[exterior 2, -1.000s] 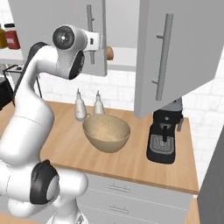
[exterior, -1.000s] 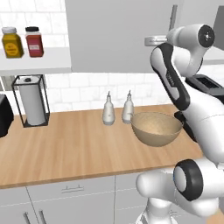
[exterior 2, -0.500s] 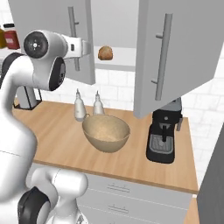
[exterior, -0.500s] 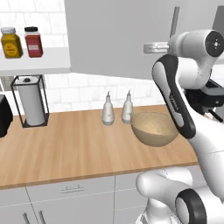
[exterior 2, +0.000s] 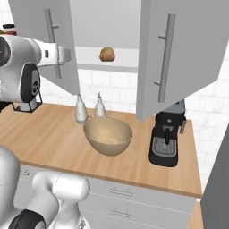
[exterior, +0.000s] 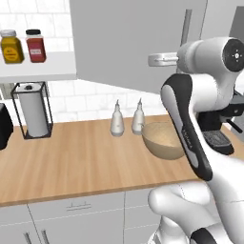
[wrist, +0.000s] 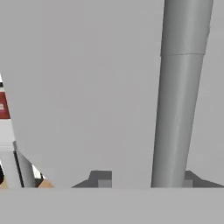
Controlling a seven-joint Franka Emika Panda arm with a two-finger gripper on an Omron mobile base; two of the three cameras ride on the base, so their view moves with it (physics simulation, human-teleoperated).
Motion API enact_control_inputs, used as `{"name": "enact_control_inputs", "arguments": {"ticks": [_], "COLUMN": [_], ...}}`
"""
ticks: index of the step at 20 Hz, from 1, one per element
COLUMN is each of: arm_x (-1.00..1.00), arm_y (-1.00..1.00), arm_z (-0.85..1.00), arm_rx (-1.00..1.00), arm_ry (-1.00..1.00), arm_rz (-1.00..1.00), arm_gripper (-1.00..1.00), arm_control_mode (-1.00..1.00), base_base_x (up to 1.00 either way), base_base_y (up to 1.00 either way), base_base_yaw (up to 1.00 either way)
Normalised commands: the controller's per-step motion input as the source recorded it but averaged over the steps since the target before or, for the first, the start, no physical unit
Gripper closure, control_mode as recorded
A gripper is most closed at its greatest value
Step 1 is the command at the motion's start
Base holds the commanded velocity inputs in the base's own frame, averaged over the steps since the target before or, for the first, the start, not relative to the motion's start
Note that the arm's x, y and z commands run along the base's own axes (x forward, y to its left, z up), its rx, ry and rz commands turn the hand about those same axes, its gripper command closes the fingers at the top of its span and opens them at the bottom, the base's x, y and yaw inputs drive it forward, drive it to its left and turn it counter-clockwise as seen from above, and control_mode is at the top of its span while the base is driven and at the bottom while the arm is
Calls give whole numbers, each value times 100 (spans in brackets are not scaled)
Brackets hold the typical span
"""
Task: Open the cabinet, pick up the bread from the cabinet and place it in the basket. Then move the basket to the dining counter.
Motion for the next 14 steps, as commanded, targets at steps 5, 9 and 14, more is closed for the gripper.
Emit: {"name": "enact_control_inputs", "arguments": {"ticks": [5, 9, 14], "arm_x": [-45, -37, -6], "arm_y": [100, 100, 100], "arm_z": [-15, -18, -22], "arm_rx": [0, 0, -2], "arm_ry": [0, 0, 0], "arm_rz": [-3, -5, -8], "arm_gripper": [100, 100, 100], "arm_control_mode": [-100, -100, -100], "base_base_x": [0, 0, 0], "base_base_y": [0, 0, 0], "base_base_yaw": [0, 0, 0]}}
